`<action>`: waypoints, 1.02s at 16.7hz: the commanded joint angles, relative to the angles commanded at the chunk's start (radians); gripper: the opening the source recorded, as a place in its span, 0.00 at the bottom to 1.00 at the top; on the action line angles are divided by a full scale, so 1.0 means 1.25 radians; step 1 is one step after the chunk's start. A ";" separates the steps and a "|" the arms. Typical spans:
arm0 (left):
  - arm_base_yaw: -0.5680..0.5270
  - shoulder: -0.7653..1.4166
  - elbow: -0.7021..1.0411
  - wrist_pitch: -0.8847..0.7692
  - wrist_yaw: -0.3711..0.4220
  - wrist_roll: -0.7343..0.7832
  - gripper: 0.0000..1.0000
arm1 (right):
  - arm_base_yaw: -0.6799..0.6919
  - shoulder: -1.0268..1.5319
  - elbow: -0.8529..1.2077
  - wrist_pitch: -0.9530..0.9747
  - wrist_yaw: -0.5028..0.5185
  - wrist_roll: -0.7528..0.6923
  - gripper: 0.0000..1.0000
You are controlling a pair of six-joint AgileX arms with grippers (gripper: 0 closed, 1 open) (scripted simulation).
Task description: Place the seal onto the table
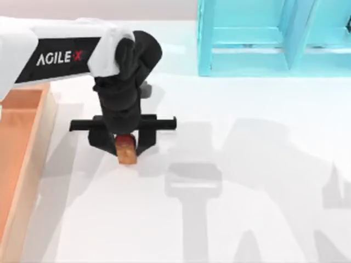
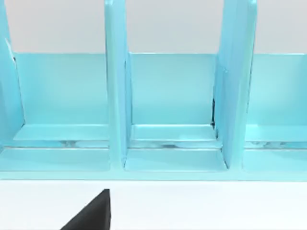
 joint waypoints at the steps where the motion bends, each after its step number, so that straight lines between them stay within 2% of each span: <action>1: 0.000 0.000 0.000 0.000 0.000 0.000 0.00 | 0.000 0.000 0.000 0.000 0.000 0.000 1.00; 3: 0.000 0.000 0.000 0.000 0.000 0.000 0.00 | 0.000 0.000 0.000 0.000 0.000 0.000 1.00; 16: 0.000 0.000 0.000 0.000 0.000 0.000 0.98 | 0.000 0.000 0.000 0.000 0.000 0.000 1.00; 17: 0.000 0.000 0.000 0.000 0.000 0.000 1.00 | 0.000 0.000 0.000 0.000 0.000 0.000 1.00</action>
